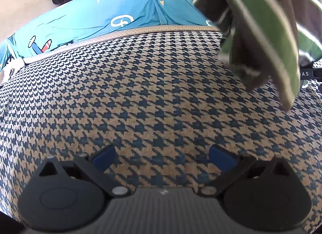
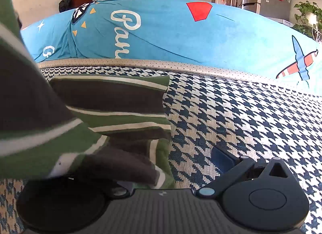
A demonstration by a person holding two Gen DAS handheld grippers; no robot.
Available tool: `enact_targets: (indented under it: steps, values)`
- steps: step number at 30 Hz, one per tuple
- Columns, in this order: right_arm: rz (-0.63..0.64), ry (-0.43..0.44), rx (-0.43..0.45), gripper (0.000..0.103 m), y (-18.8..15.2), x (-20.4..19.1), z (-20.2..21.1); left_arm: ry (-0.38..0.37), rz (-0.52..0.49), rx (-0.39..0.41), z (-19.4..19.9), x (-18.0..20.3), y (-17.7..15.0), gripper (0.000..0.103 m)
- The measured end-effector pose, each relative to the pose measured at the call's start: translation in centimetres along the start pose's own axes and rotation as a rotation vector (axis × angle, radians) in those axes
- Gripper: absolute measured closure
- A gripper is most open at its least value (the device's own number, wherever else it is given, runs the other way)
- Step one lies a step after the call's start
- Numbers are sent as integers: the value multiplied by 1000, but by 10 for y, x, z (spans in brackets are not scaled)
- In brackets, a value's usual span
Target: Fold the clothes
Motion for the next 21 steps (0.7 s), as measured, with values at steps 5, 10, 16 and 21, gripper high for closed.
enact_targets:
  steps: [5,10,16,21]
  values:
    - [3,-2,0,0,-3,-1,3,-7,0,-1,-1,-2,1,0]
    - [2,-1,0,0,-4,2,4,-12,-7,1,4,0,-5,0]
    - [2,0,1,0,-5,4,4,-18,-3,-2,8,0,-6,0]
    - [2,0,1,0,-5,5,4,-22,7,-7,9,-3,-6,0]
Point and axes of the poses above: each gripper's, at about its wrist camera, not at the fingertips, and z roughly against the way its jaws point, x to its right, y to its top, the point moved 3 cm from there along -z, roughly the way its jaws point, and after that the axes turned 8 degrees about z, right-handed, at the moved point
